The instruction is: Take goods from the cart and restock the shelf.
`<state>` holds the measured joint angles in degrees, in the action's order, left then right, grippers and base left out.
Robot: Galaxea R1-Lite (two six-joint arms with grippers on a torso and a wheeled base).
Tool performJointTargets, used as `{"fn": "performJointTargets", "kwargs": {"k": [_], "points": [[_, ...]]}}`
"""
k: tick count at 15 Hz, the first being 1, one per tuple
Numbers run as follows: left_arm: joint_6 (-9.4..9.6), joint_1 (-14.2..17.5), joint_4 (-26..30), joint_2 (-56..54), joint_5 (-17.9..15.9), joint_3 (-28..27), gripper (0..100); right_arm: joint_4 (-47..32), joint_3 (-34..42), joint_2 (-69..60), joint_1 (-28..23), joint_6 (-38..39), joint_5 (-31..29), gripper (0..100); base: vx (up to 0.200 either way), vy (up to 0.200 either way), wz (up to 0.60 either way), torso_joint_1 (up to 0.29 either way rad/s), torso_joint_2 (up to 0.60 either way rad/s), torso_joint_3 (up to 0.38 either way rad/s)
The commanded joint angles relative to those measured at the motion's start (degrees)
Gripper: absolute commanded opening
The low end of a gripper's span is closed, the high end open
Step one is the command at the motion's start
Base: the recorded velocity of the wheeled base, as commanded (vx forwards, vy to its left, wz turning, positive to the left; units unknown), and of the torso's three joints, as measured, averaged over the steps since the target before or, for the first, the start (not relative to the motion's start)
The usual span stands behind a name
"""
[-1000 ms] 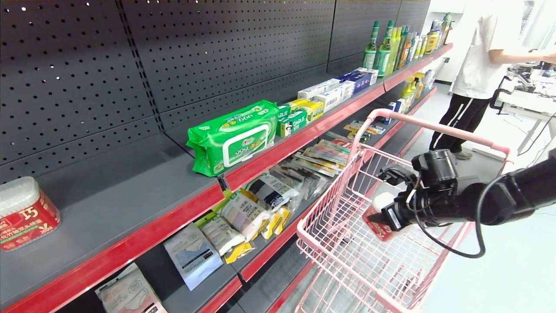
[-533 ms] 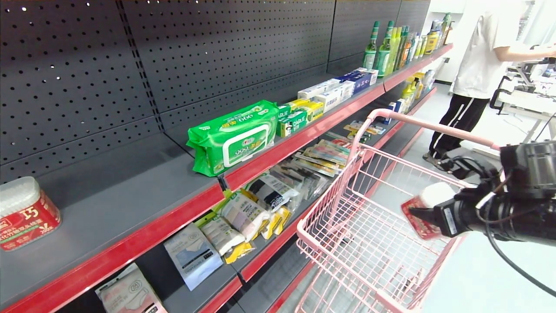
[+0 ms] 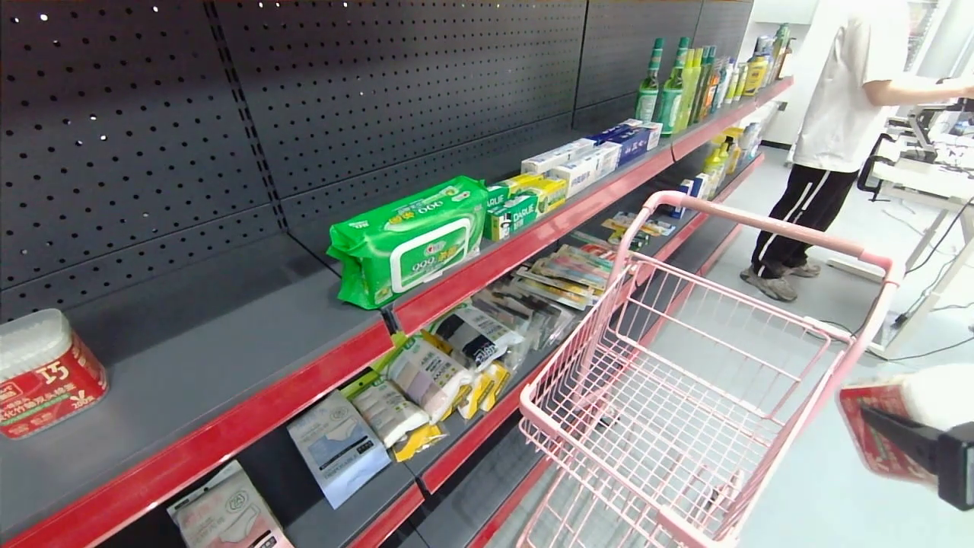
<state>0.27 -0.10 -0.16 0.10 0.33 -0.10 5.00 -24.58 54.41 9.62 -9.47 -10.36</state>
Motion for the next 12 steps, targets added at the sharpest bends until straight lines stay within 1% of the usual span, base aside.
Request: {"fn": "performJointTargets", "kwargs": {"k": [1, 8, 10, 12], "points": [[0.00, 0.0, 0.0, 0.0, 0.0, 0.0, 100, -1.4, 0.4, -9.2, 0.6, -1.2, 0.1, 0, 0.000, 0.000, 0.00, 0.000, 0.00, 0.000], [0.00, 0.0, 0.0, 0.0, 0.0, 0.0, 100, -3.5, 2.6, -15.2, 0.0, -1.4, -0.4, 0, 0.000, 0.000, 0.00, 0.000, 0.00, 0.000], [0.00, 0.0, 0.0, 0.0, 0.0, 0.0, 100, -3.6, 3.4, -16.1, 0.0, -1.4, -0.4, 0, 0.000, 0.000, 0.00, 0.146, -0.34, -0.198], [0.00, 0.0, 0.0, 0.0, 0.0, 0.0, 100, -3.6, 3.5, -16.3, 0.0, -1.4, -0.4, 0, 0.000, 0.000, 0.00, 0.215, -0.53, -0.303]]}}
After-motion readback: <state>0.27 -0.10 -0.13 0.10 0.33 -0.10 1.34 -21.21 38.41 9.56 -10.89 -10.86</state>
